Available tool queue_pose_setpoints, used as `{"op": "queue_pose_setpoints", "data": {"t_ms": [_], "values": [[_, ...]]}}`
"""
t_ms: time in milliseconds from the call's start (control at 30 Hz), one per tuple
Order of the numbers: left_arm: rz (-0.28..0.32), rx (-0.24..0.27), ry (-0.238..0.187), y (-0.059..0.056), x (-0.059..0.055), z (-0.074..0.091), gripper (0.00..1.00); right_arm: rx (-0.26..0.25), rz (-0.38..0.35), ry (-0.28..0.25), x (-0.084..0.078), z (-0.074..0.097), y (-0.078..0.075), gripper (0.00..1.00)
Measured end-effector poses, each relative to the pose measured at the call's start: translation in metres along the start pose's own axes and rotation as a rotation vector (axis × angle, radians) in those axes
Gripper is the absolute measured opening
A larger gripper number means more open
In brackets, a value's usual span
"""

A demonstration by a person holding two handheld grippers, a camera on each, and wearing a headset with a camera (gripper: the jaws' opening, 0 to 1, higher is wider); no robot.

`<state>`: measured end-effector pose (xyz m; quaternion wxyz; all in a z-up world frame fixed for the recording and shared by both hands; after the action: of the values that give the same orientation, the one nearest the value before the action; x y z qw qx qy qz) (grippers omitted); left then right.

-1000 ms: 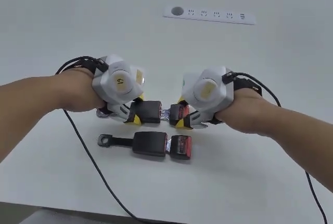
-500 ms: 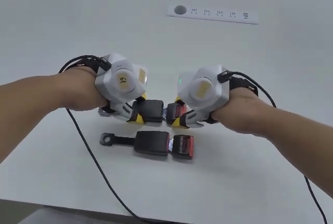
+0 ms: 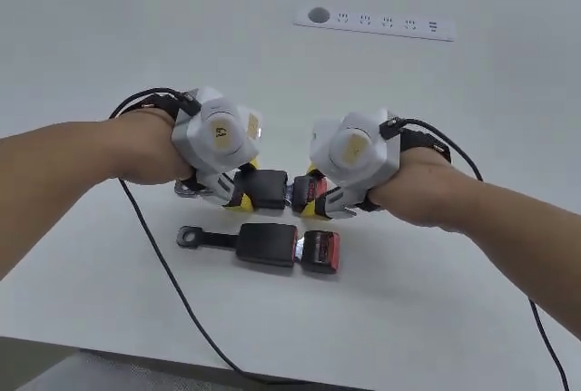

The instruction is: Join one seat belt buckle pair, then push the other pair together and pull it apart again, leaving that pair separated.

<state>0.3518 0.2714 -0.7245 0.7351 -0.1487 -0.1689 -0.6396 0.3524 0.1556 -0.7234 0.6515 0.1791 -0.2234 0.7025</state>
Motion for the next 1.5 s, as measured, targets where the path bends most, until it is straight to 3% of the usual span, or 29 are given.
{"op": "queue_pose_setpoints", "data": {"t_ms": [400,533,667,1300,1500], "values": [[0.006,0.003,0.003,0.001,-0.001,0.000,0.33,-0.007,-0.010,0.021,-0.009,0.007,0.002,0.30],[-0.004,-0.003,-0.009,0.001,-0.001,0.000,0.33,-0.002,-0.022,-0.011,-0.015,0.011,0.003,0.30],[-0.006,-0.002,-0.003,0.001,-0.001,0.000,0.33,-0.008,-0.015,-0.006,-0.021,0.015,0.003,0.30],[0.005,0.000,-0.005,0.000,0.000,0.002,0.33,-0.051,-0.081,0.086,-0.102,0.068,0.009,0.32],[0.001,0.001,-0.001,0.000,0.000,0.002,0.33,-0.041,-0.088,0.115,-0.119,0.079,0.015,0.32]]}}
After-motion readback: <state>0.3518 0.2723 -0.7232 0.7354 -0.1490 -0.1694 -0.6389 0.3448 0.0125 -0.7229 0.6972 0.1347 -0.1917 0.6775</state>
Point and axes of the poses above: the centre of the closed fingertips' face, and the gripper's own axes: z roughly backward along the fingers, y roughly to its left, x roughly out of its top, the point moved 6 cm from there along z, roughly backward along the fingers, and after that the axes turned 3 degrees about z, right-handed, at the moved point
